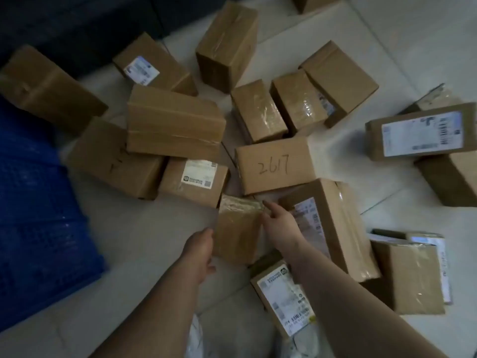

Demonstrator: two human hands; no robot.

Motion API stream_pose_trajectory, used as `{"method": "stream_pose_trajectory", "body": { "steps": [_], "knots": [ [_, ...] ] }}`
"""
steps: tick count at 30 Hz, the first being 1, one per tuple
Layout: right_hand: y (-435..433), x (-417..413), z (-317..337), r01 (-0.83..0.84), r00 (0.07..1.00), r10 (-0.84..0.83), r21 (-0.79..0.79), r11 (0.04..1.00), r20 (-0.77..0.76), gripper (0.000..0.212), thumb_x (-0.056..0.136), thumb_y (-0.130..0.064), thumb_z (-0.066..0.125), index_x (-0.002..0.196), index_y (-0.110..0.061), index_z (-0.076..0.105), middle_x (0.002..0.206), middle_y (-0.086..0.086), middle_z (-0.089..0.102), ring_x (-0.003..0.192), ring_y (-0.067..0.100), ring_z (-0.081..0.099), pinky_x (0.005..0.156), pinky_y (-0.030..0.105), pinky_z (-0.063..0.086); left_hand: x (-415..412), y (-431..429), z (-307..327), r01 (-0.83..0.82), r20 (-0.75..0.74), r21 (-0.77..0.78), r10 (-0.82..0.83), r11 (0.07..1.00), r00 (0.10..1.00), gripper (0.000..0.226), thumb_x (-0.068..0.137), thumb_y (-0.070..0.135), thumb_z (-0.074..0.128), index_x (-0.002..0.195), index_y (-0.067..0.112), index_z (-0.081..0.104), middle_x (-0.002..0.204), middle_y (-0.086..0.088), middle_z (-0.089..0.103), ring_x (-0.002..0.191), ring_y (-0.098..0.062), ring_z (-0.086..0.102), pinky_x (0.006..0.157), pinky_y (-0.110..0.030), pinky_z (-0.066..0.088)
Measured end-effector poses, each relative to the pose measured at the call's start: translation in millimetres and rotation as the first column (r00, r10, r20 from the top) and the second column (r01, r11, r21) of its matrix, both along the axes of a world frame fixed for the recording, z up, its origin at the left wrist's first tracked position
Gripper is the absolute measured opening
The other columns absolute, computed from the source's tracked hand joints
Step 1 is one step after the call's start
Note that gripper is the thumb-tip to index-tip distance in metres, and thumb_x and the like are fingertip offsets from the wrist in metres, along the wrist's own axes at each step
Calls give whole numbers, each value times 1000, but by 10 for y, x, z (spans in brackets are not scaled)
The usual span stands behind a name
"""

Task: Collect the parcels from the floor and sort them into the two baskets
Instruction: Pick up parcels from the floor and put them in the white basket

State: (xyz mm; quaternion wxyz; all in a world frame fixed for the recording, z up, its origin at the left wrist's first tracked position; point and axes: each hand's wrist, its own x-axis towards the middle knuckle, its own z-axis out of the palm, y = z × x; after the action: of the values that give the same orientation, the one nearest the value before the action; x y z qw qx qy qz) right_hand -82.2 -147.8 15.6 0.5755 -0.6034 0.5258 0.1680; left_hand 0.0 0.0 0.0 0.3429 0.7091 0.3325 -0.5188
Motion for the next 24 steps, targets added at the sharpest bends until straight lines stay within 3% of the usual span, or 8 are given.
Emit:
{"method": "stream_pose_trajectory", "body": {
  "steps": [3,7,12,15,17,20,22,24],
  "knots": [
    [13,36,-213,-92,996,92,-8,996,-6,50,101,-22,45,150,-28,34,144,7,48,123,24,52,88,26,42,-68,30,-220,-126,-87,-54,121,991,989,28,100,34,43,111,14,59,113,-10,57,105,-33,54,92,-44,46],
    [50,48,-271,-175,984,174,-39,984,-21,51,100,-22,46,149,-28,33,140,10,50,117,26,55,93,33,47,-84,80,-286,-242,-98,-101,232,965,968,22,100,27,44,96,14,61,96,-11,63,99,-32,60,83,-40,48],
    [26,-7,-137,-97,994,93,-59,994,-60,35,99,-32,49,127,-11,48,103,1,60,87,14,57,70,28,46,-67,127,-111,-267,-50,-117,263,957,964,25,99,28,43,92,12,61,94,-13,64,95,-32,60,78,-40,51],
    [69,-133,60,0,997,-5,-66,998,-82,34,96,-42,50,113,-12,53,100,5,62,90,21,61,80,39,53,-54,214,103,-287,0,-107,289,952,957,26,99,30,44,102,14,63,98,-11,62,89,-29,60,64,-35,49],
    [100,-202,270,51,997,-54,-50,997,-60,30,96,-43,50,105,-15,55,98,6,64,88,22,63,82,43,55,-41,238,293,-314,65,-83,320,946,945,22,98,30,48,103,14,63,104,-11,61,91,-28,60,69,-38,52],
    [118,-251,643,80,996,-81,-37,996,-26,26,98,-45,46,96,-21,56,93,6,66,83,22,65,72,38,54,1,177,616,-274,188,-75,283,959,940,18,98,30,51,101,16,61,113,-6,61,105,-27,59,86,-41,52],
    [63,-249,864,116,993,-115,-32,993,13,25,98,-46,45,100,-24,54,93,5,66,83,23,66,72,39,57,61,48,872,-252,229,-131,277,959,933,15,98,26,51,90,18,61,106,-2,63,99,-23,59,87,-40,50],
    [-63,-236,1071,144,988,-143,-29,989,57,27,100,-45,42,112,-23,52,98,1,63,86,18,63,70,34,53,145,-134,1126,-256,232,-190,297,948,926,12,99,22,51,101,20,62,105,0,63,99,-21,59,92,-41,49]
  ]
}}
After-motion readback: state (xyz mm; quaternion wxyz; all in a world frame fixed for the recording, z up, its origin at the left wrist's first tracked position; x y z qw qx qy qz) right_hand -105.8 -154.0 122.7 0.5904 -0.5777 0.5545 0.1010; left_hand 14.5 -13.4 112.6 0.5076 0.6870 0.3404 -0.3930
